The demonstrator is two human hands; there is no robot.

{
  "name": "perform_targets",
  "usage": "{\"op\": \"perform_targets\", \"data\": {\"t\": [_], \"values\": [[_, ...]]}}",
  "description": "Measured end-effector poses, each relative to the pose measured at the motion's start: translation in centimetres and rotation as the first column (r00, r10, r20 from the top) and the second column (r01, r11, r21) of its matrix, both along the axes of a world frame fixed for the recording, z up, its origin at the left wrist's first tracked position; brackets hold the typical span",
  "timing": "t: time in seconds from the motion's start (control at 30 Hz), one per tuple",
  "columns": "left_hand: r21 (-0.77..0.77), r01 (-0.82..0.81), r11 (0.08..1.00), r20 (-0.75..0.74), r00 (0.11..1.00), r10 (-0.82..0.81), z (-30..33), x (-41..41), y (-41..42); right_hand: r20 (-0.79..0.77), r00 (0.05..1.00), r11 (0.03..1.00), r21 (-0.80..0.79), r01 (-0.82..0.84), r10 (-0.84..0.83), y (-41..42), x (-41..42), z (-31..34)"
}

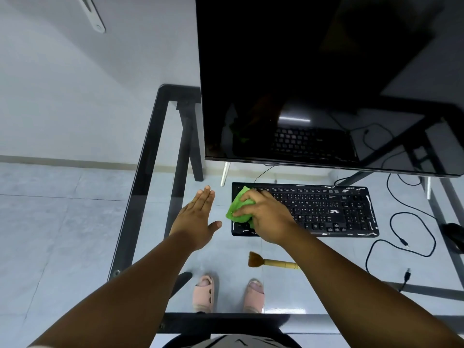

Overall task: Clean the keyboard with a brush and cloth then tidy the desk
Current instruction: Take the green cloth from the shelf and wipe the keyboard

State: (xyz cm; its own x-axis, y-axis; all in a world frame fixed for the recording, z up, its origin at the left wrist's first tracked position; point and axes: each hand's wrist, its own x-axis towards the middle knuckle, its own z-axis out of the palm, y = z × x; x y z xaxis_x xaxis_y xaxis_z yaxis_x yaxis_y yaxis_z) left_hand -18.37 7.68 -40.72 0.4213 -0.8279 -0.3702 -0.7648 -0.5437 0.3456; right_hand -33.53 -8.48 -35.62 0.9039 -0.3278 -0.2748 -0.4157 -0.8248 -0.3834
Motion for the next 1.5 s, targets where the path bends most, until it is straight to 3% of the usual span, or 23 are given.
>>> {"op": "perform_targets", "data": {"t": [0.17,0.4,0.47,0.57,0.63,0.83,1.0,1.2,1.4,1.5], "values": [[0.005,0.001,1.0,0.009,1.0,-0.001,-0.2,0.0,-0.1,0.025,0.988,0.987,-0.048,0.152,-0.151,-0.3,1.3,0.2],[0.002,0.01,1.0,0.012,1.0,-0.01,-0.2,0.1,0.0,0.003,1.0,1.0,0.011,-0.027,0.027,0.1,-0.4,0.0],[-0.003,0.007,1.0,0.016,1.0,-0.007,-0.1,0.0,0.0,0.062,0.997,0.998,0.056,0.034,-0.038,0.0,-1.3,-0.2],[0.005,0.004,1.0,0.019,1.0,-0.004,-0.1,-0.1,-0.1,0.195,0.948,0.967,0.015,0.255,-0.253,-0.5,-2.4,-0.9],[0.007,0.002,1.0,0.03,1.0,-0.002,-0.1,-0.2,-0.2,0.186,0.921,0.935,-0.022,0.353,-0.343,-0.7,-2.4,-0.9],[0.027,0.045,0.999,0.088,0.995,-0.047,0.1,-0.7,-0.2,0.075,0.984,0.985,-0.034,0.167,-0.164,-0.5,-2.3,-0.3],[0.05,0.045,0.998,0.093,0.994,-0.049,-0.1,-0.5,-0.2,0.125,0.946,0.952,-0.031,0.304,-0.298,-0.2,-1.9,-0.4],[0.061,0.044,0.997,0.073,0.996,-0.048,-0.1,-0.4,-0.2,0.022,0.999,1.0,-0.003,0.03,-0.03,1.2,-1.8,-0.3],[0.046,0.031,0.998,0.072,0.997,-0.034,-0.4,-0.5,0.5,0.062,0.985,0.986,-0.03,0.166,-0.164,1.1,-1.0,-0.2],[0.03,0.027,0.999,0.069,0.997,-0.029,-0.6,-0.5,0.9,0.031,0.997,0.997,-0.019,0.076,-0.075,1.5,-1.1,0.0]]}}
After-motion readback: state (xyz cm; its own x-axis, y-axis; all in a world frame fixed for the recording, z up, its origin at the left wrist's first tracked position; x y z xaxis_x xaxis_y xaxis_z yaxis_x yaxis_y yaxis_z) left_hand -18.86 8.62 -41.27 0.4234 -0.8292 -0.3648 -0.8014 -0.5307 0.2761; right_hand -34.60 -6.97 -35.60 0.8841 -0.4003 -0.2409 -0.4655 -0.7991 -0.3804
